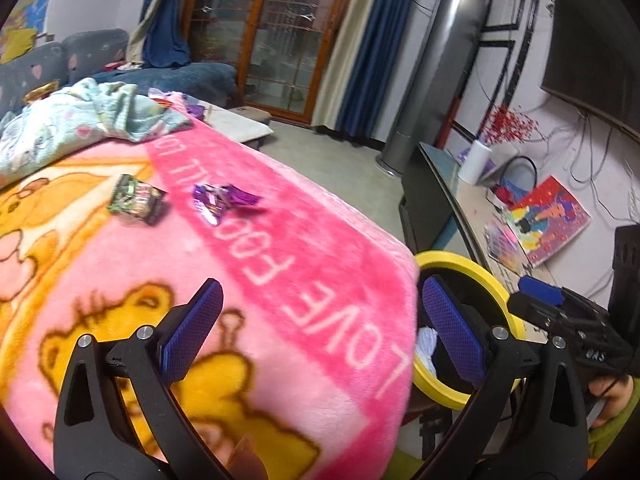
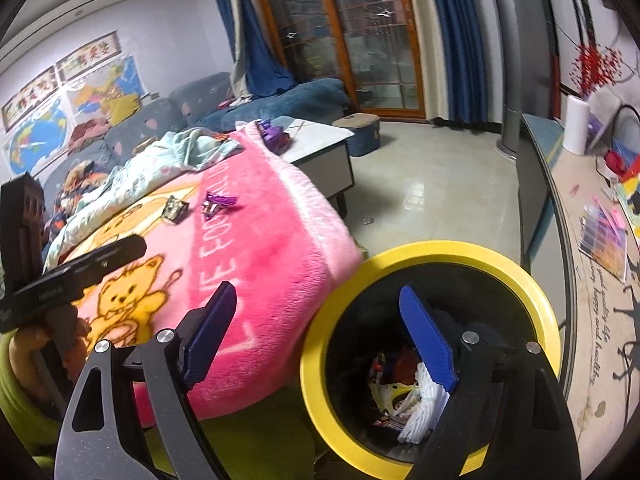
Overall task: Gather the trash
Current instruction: 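Move both tools back over the green packet and purple wrapper on the blanket, then grasp the green snack packet with the left tool while the right tool grasps the purple wrapper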
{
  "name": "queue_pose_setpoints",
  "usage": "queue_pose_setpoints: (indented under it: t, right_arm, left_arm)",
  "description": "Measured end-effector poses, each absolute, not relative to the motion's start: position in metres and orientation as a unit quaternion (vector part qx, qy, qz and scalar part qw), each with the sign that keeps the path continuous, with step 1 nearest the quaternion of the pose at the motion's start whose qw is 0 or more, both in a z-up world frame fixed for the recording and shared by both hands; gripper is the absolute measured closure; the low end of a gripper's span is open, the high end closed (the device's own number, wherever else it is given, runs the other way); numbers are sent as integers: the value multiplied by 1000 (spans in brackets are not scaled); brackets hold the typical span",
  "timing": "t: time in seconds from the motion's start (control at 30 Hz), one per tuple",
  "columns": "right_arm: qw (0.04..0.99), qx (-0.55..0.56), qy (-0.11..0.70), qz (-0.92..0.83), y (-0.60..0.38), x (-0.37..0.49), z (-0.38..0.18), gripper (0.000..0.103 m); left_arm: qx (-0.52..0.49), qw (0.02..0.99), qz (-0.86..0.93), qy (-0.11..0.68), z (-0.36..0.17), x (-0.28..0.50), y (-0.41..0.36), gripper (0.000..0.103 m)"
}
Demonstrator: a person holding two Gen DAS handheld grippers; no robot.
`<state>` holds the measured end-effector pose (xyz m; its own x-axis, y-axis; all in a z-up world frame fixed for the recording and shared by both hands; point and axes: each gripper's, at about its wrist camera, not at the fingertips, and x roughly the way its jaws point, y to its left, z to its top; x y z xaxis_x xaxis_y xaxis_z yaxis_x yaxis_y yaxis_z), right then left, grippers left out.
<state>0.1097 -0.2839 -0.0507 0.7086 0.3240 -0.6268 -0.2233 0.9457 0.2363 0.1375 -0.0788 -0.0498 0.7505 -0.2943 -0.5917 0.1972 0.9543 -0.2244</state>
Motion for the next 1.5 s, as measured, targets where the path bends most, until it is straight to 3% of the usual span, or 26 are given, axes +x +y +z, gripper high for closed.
queue_pose_setpoints:
  t: [0.8, 1.5]
  right_arm:
    - [902, -27, 351, 250, -161, 163, -39, 22]
    - [885, -65, 381, 257, -98, 276, -74, 22]
  left_arm:
    - [-144, 944, -14, 298, -44, 159, 32, 11]
    - [-276, 892, 34, 356, -86, 249, 88, 11]
